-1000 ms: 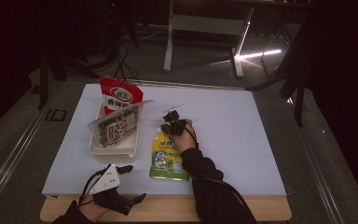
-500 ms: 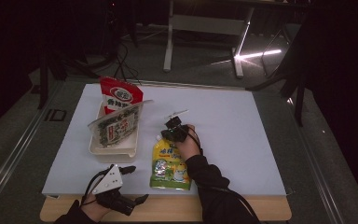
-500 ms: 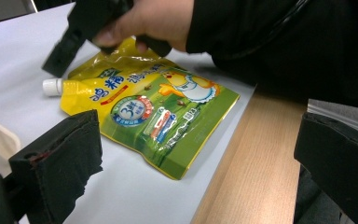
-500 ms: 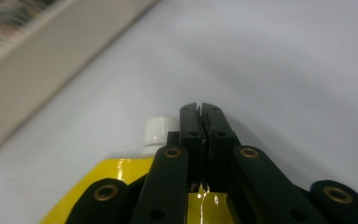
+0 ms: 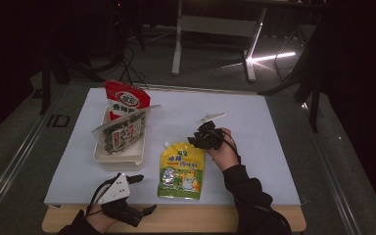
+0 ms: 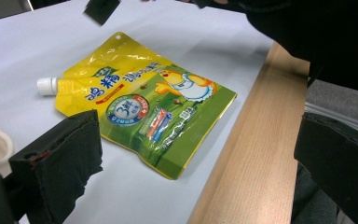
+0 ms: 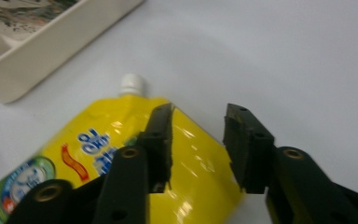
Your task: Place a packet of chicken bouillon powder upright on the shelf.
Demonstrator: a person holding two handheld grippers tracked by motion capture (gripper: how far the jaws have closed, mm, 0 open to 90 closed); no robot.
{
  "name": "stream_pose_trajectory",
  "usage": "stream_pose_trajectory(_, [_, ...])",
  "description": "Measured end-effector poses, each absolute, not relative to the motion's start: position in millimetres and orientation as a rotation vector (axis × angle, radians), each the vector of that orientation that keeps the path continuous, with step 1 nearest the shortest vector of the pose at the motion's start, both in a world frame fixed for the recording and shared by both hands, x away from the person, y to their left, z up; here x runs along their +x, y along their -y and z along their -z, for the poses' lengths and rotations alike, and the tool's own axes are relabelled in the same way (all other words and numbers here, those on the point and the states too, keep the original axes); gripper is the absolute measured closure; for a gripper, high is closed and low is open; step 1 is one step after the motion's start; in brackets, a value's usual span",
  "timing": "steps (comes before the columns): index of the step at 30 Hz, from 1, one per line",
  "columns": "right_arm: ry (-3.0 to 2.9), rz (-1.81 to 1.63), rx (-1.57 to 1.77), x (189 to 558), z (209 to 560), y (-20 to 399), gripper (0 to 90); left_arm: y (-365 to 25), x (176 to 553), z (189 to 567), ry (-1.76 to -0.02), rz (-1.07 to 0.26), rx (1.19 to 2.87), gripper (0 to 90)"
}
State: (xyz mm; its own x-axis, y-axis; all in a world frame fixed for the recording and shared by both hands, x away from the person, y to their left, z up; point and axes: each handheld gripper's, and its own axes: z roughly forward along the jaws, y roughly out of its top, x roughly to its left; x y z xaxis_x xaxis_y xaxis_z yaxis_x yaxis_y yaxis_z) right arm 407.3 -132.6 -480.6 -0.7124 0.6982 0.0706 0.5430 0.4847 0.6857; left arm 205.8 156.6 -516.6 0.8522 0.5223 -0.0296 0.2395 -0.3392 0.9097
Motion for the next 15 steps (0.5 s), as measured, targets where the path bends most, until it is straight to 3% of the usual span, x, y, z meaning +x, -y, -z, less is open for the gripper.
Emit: stream_pose_trajectory(15, [-2.564, -1.018, 1.257, 430, 507, 159, 46.7, -157, 207, 520, -0.567, -0.312, 1.943, 1.9])
